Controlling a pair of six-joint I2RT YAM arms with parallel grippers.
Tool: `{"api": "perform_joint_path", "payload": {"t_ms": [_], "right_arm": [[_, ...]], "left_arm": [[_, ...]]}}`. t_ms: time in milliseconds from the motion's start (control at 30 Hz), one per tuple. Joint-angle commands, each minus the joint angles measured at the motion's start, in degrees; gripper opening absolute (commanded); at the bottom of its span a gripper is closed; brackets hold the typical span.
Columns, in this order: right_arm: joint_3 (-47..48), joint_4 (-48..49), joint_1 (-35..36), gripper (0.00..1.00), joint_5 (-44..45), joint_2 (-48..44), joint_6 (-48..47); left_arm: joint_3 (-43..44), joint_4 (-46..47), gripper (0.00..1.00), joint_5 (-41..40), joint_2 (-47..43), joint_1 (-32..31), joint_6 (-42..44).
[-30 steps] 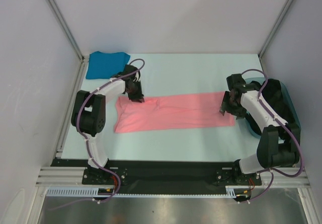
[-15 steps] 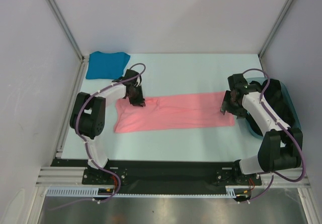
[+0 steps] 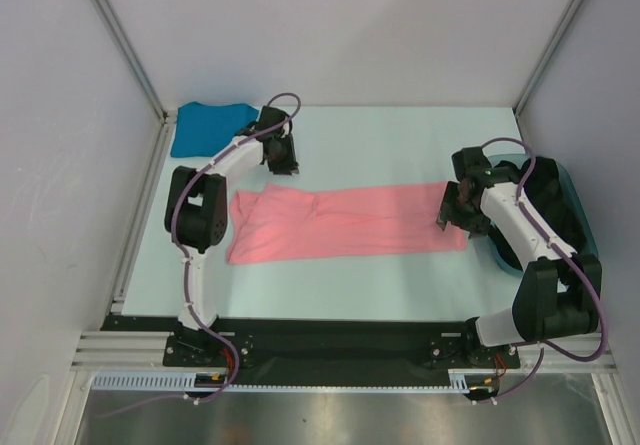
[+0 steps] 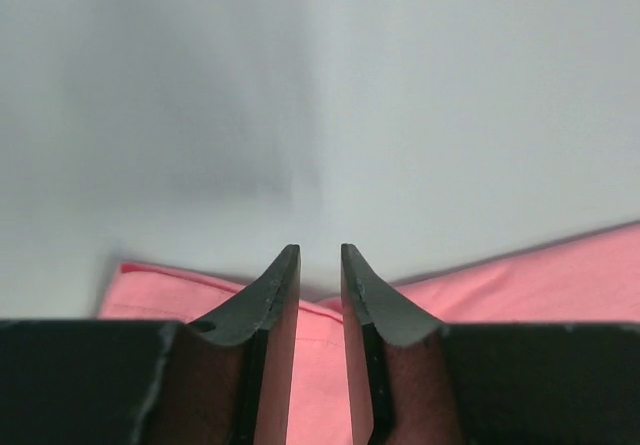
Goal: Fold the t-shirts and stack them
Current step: Fold the tshirt
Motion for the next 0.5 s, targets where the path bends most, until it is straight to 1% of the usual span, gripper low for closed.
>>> {"api": "perform_joint_path", "payload": {"t_ms": [0, 100, 133, 167, 200, 233, 267, 300, 367, 400, 467], "right_arm": [[2.47, -0.37, 0.73, 0.68, -0.81, -0.33, -0.44], [3.61, 1.65, 1.52, 0.68, -2.82, 2.65, -0.35], [4.05, 3.05, 2.13, 0.68, -3.18, 3.7, -0.44], [4.67, 3.93, 2.49, 0.68, -3.53, 5.98, -0.61], [5.54, 4.73, 2.66, 0.68, -3.62, 7.13, -1.05], [6.16, 6.47, 3.01, 0.68, -3.8, 8.45, -1.4], [6.69, 7.27, 3.19, 0.68, -4.49, 11.07, -1.75], [7.39, 7.89, 3.28, 0.68, -4.76, 13.1, -2.71], [10.46, 8.51, 3.45, 0.68, -4.68, 17.92, -3.86], [11.69, 8.69, 3.63, 0.68, -4.5, 19.43, -4.56], [14.42, 9.3, 3.98, 0.68, -3.45, 22.24, -6.41]], "left_arm": [[1.37, -0.42, 0.32, -2.68, -5.82, -0.74, 3.35], [-3.46, -1.2, 0.36, -4.08, -12.76, -0.83, 4.49], [-7.04, -2.25, 0.36, -4.18, -14.43, -0.83, 4.67], [-9.51, -2.26, 0.36, -4.27, -18.45, -0.83, 4.76], [-15.45, -1.47, 0.36, -3.4, -20.58, -0.83, 4.76], [-18.47, -1.03, 0.36, -2.69, -22.52, -0.83, 4.67], [-21.37, -0.68, 0.36, -1.99, -26.28, -0.83, 4.32], [-25.93, -1.28, 0.36, -1.55, -27.53, -0.92, 4.23], [-30.0, -2.25, 0.36, -1.54, -30.26, -1.0, 3.44], [-33.58, -2.78, 0.36, -2.41, -32.88, -1.09, 3.27], [-36.86, -2.79, 0.36, -3.21, -35.53, -1.09, 2.65]]}}
